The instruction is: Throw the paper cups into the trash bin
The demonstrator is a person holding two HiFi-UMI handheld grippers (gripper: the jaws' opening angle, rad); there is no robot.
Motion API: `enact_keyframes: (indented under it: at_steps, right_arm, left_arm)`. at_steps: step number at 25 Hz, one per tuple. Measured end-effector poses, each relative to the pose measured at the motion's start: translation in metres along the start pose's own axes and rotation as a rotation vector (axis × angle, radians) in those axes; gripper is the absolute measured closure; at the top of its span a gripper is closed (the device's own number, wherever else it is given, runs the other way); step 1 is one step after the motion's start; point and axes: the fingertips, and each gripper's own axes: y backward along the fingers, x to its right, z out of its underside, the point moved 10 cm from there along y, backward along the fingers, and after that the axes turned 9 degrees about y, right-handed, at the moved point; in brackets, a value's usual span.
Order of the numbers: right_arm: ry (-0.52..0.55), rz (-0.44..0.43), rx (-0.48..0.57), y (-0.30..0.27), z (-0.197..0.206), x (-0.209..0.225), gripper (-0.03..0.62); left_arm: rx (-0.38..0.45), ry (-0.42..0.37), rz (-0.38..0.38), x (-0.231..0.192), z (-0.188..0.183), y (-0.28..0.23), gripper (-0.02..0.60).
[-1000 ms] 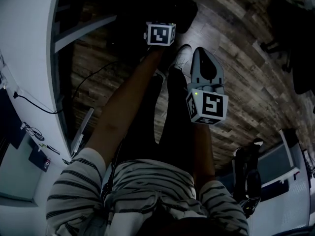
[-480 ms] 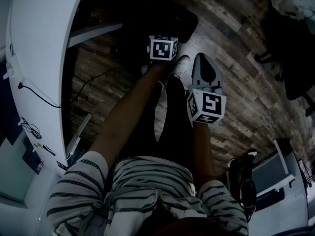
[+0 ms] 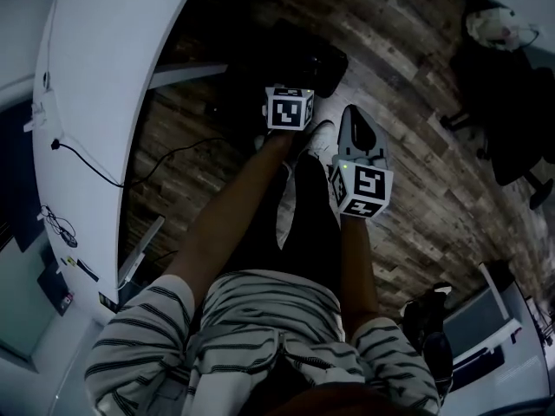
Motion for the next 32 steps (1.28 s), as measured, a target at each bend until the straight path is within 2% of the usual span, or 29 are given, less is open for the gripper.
enact_keyframes:
  at_steps: [8,14,23,32]
  right_arm:
    - [0.031,-0.015,0.023,0.021,-0.026,-0.014,0.583]
    - [0.039,-0.021,0.057,0.033,-0.052,-0.017,0.585]
    - [0.071,-0.024,0.094,0.061,-0.088,-0.026,0.585]
    - [0.093,-0.038,0.136,0.088,-0.11,-0.045,0.585]
  left_arm:
    - [0.064,0.01,0.002,0.006,-0.017,0.048,0.555]
    - [0.122,0.002,0.023,0.015,-0.031,0.083,0.557]
    - [0.209,0.037,0.071,0.03,-0.038,0.145,0.557]
    - [0.305,0.009,0.096,0.035,-0.048,0.206,0.557]
